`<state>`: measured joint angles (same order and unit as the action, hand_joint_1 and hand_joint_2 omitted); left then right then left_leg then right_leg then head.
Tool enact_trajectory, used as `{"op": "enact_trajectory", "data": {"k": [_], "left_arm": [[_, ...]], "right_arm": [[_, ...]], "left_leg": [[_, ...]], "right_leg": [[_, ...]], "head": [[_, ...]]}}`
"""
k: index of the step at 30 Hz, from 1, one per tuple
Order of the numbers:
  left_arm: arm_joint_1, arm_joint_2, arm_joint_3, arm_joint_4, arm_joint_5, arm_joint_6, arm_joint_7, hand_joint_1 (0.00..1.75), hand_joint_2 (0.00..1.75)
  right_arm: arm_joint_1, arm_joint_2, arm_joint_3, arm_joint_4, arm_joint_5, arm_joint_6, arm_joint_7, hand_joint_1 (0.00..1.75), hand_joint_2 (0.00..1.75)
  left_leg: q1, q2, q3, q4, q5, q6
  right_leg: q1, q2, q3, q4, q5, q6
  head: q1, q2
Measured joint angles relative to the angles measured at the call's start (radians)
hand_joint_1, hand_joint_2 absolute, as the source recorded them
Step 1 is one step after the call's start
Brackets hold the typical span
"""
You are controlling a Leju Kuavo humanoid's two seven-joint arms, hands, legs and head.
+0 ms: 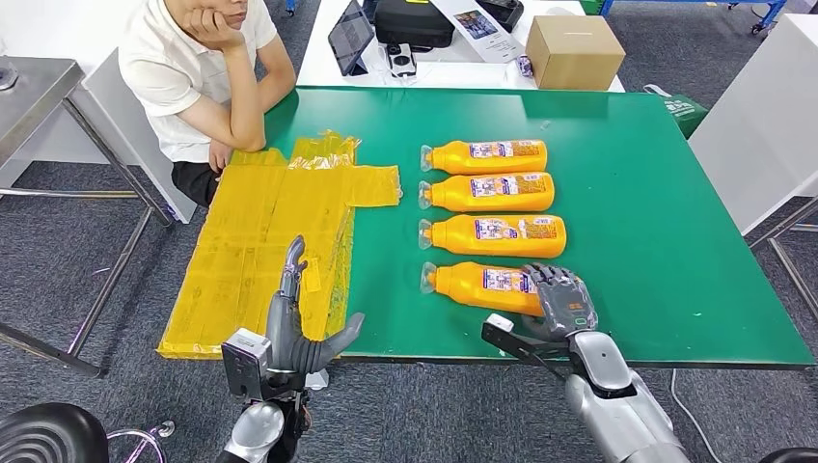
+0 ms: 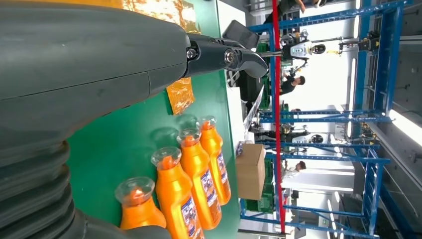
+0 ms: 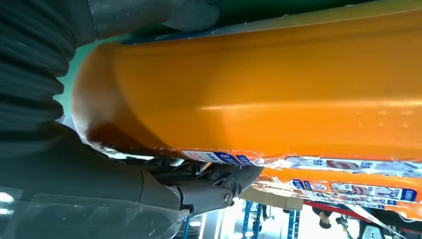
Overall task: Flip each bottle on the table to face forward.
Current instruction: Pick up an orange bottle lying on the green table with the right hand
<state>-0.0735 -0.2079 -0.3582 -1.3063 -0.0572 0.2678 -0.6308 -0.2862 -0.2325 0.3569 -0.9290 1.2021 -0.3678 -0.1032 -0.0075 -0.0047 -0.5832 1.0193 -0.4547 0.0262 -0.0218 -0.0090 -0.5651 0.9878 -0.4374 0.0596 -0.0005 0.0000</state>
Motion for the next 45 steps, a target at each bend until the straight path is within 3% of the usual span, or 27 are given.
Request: {"op": "enact_trajectory", "data": {"k": [7, 11, 13, 17, 27, 34, 45], "left_arm": [[0.000, 0.000, 0.000, 0.000, -0.005, -0.002, 0.002, 0.00, 1.75], [0.000, 0.000, 0.000, 0.000, -0.005, -0.005, 0.002, 0.00, 1.75], [-0.001, 0.000, 0.000, 0.000, -0.005, -0.006, 0.002, 0.00, 1.75], [-0.002, 0.000, 0.003, 0.000, 0.040, -0.015, 0.011, 0.00, 1.75], [-0.006, -0.036, 0.053, 0.056, 0.413, -0.123, 0.194, 0.00, 1.75], [-0.030, -0.036, 0.034, 0.155, 0.485, -0.180, 0.247, 0.00, 1.75], [-0.061, -0.021, -0.067, 0.195, 0.397, -0.229, 0.231, 0.00, 1.75]], "right_arm": [[-0.025, 0.000, 0.011, 0.033, -0.006, 0.006, 0.002, 1.57, 1.75], [-0.029, 0.000, 0.011, 0.041, -0.056, 0.011, -0.037, 1.39, 1.75], [-0.029, 0.001, 0.006, 0.040, -0.142, 0.030, -0.101, 1.46, 1.75], [-0.018, 0.009, -0.023, 0.015, -0.351, 0.097, -0.235, 1.75, 1.75], [0.057, 0.109, -0.057, -0.108, -0.611, 0.175, -0.344, 1.75, 1.75], [0.065, 0.154, -0.047, -0.122, -0.676, 0.192, -0.375, 1.75, 1.75], [0.045, 0.219, 0.021, -0.092, -0.680, 0.234, -0.389, 1.75, 1.75]], "left_leg": [[0.000, 0.000, 0.002, 0.000, 0.000, 0.000], [0.000, 0.000, 0.003, 0.000, 0.000, 0.000], [0.000, 0.000, 0.003, 0.000, 0.000, 0.000], [0.000, 0.002, 0.006, 0.000, -0.001, 0.000], [0.002, 0.003, 0.006, 0.000, -0.001, -0.001], [0.001, 0.002, 0.002, 0.000, 0.000, -0.001], [0.002, 0.002, 0.000, 0.000, 0.000, -0.001]], "right_leg": [[0.000, 0.000, 0.002, 0.000, 0.000, 0.000], [0.000, 0.000, 0.002, 0.000, 0.000, 0.000], [0.000, 0.000, 0.003, 0.000, 0.000, 0.000], [0.000, 0.003, 0.004, 0.000, 0.000, 0.000], [0.002, 0.005, 0.004, 0.000, 0.000, 0.000], [0.001, 0.004, 0.002, 0.000, 0.000, 0.000], [0.001, 0.004, -0.001, 0.000, 0.000, 0.000]], "head": [[0.000, 0.000], [0.000, 0.000], [0.000, 0.000], [0.000, 0.000], [0.000, 0.000], [0.000, 0.000], [0.000, 0.000]]}}
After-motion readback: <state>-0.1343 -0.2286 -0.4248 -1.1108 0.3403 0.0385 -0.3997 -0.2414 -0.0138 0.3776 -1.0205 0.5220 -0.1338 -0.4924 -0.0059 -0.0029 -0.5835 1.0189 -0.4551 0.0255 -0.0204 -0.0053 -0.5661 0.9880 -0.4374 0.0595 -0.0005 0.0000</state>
